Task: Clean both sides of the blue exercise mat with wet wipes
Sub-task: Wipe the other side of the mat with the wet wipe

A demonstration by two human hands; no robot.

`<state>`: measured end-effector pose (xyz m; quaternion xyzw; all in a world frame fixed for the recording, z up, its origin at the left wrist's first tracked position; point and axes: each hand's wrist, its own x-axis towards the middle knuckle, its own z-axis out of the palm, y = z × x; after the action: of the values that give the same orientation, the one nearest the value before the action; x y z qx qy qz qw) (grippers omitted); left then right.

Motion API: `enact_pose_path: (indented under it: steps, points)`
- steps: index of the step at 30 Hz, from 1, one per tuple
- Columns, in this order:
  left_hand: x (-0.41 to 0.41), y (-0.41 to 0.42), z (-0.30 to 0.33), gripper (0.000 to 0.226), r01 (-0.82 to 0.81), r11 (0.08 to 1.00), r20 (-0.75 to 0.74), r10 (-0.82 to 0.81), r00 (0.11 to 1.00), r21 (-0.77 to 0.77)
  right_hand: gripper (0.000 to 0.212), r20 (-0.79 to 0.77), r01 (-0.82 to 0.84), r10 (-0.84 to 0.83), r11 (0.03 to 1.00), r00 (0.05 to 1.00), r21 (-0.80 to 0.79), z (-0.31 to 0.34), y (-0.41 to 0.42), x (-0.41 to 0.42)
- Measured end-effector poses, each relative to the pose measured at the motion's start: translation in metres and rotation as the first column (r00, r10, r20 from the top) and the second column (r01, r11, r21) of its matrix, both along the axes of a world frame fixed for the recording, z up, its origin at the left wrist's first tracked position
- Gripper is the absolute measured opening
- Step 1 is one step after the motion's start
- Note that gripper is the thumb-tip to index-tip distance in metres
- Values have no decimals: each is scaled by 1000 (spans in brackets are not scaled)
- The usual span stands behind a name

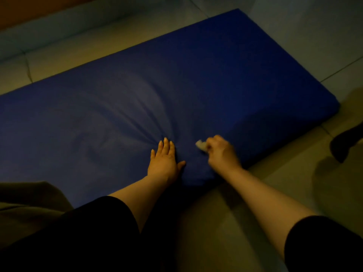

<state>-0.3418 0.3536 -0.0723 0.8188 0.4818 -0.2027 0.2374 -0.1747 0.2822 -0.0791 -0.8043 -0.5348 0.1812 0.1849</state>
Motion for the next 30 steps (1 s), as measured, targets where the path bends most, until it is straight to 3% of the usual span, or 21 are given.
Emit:
enact_pose_path:
  steps: [3, 9, 16, 18, 21, 23, 26, 28, 30]
  points:
    - [1, -4, 2, 78, -1, 1000, -4, 1, 1000, 24, 6, 66, 172, -172, 985, 983, 7, 4, -5, 10]
    - [6, -24, 11, 58, 27, 994, 17, -29, 999, 103, 6, -102, -163, 167, 985, 981, 47, 11, -28, -44]
    - [-1, -36, 23, 57, 69, 993, 46, -74, 996, 95, 8, 41, 201, -202, 979, 978, 24, 9, -34, 18]
    - [-1, -37, 21, 58, 67, 992, 38, -71, 997, 104, 4, 8, 120, -120, 992, 993, 32, 16, -40, -6]
    - [-3, -39, 18, 56, 55, 991, 40, -61, 997, 122, 22, -114, -88, 93, 995, 989, 48, 24, -45, -47]
    - [-3, -40, 17, 55, 61, 989, 40, -67, 997, 131, 26, -142, -135, 140, 990, 980, 49, 22, -46, -47]
    - [-4, -42, 16, 53, 66, 986, 79, -80, 994, 156, 3, -67, 1, 2, 998, 998, 56, 14, -46, -16]
    - [-4, -44, 15, 51, 83, 982, 142, -108, 984, 170, 6, 3, 159, -159, 987, 987, 33, 10, -49, 4]
    - [-2, -47, 13, 53, 122, 979, 179, -151, 972, 164, 8, 29, 218, -220, 975, 975, 52, 13, -52, 1]
